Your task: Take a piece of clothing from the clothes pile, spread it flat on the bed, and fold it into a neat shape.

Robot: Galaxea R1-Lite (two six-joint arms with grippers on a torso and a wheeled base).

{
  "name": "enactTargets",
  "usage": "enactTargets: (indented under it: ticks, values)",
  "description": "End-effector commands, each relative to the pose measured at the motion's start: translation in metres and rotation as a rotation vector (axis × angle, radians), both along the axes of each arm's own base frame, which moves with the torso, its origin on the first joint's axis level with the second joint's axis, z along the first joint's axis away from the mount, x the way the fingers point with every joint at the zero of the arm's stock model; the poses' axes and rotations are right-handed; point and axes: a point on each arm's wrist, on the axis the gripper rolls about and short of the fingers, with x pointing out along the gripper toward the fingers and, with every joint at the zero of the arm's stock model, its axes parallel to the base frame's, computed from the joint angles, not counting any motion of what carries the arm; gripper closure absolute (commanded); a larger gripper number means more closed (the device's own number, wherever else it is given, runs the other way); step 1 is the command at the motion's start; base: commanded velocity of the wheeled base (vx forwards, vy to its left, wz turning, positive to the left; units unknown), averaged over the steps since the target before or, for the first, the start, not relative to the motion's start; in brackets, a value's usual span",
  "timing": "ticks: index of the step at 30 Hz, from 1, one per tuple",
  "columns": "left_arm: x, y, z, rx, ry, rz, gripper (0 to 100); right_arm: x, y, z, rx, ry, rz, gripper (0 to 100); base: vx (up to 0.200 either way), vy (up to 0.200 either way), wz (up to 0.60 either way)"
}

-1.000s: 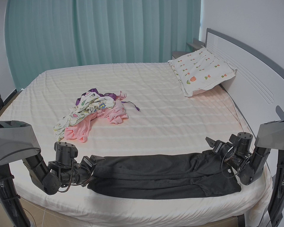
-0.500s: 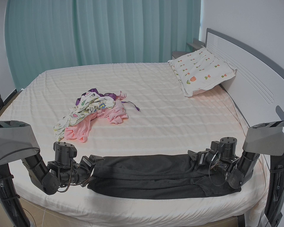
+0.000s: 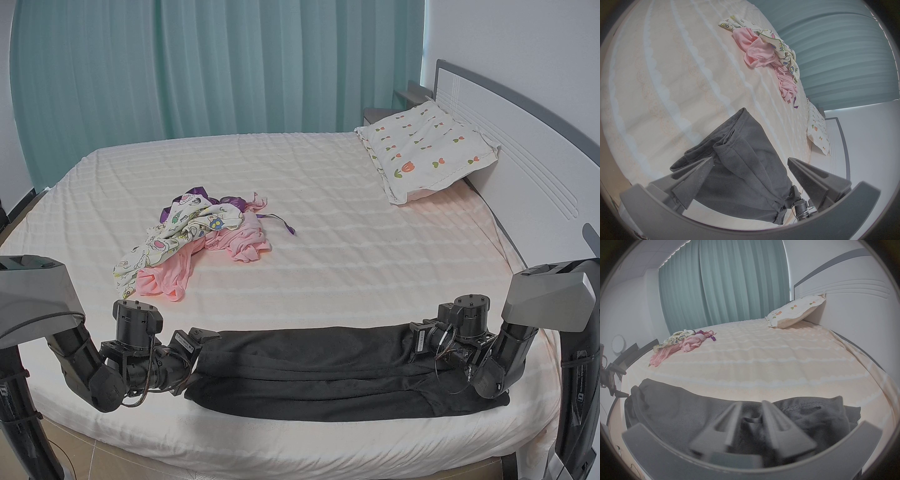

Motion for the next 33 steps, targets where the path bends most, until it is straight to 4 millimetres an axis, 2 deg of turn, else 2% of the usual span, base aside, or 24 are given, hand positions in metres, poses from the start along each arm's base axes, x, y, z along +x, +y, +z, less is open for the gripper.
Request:
enactTargets:
  ticks: [1, 10, 16, 22, 31, 32, 33]
  values:
    - [0.000, 0.000, -0.001, 0.001, 0.002, -0.001, 0, 0.000, 0.001, 0.000, -0.004, 0.000, -0.005, 100, 0.000, 0.000, 0.00]
    - [0.000, 0.000, -0.001, 0.003, 0.001, 0.000, 0, 0.004, 0.003, 0.006, -0.003, -0.037, -0.025, 100, 0.000, 0.000, 0.00]
    - [0.000, 0.000, -0.001, 0.003, 0.001, 0.000, 0, 0.001, 0.016, 0.016, 0.010, -0.064, 0.013, 100, 0.000, 0.000, 0.00]
    - [0.000, 0.000, -0.001, 0.003, 0.003, 0.000, 0, 0.002, 0.030, 0.016, 0.017, -0.078, 0.046, 100, 0.000, 0.000, 0.00]
    - [0.000, -0.001, -0.001, 0.004, 0.002, -0.003, 0, 0.004, 0.032, 0.008, 0.007, -0.061, 0.044, 100, 0.000, 0.000, 0.00]
    - [0.000, 0.000, -0.001, 0.004, 0.002, -0.001, 0, 0.004, 0.032, 0.008, 0.004, -0.058, 0.041, 0, 0.000, 0.000, 0.00]
    - [0.000, -0.001, -0.001, 0.004, 0.002, -0.003, 0, 0.003, 0.031, 0.007, 0.008, -0.056, 0.039, 0, 0.000, 0.000, 0.00]
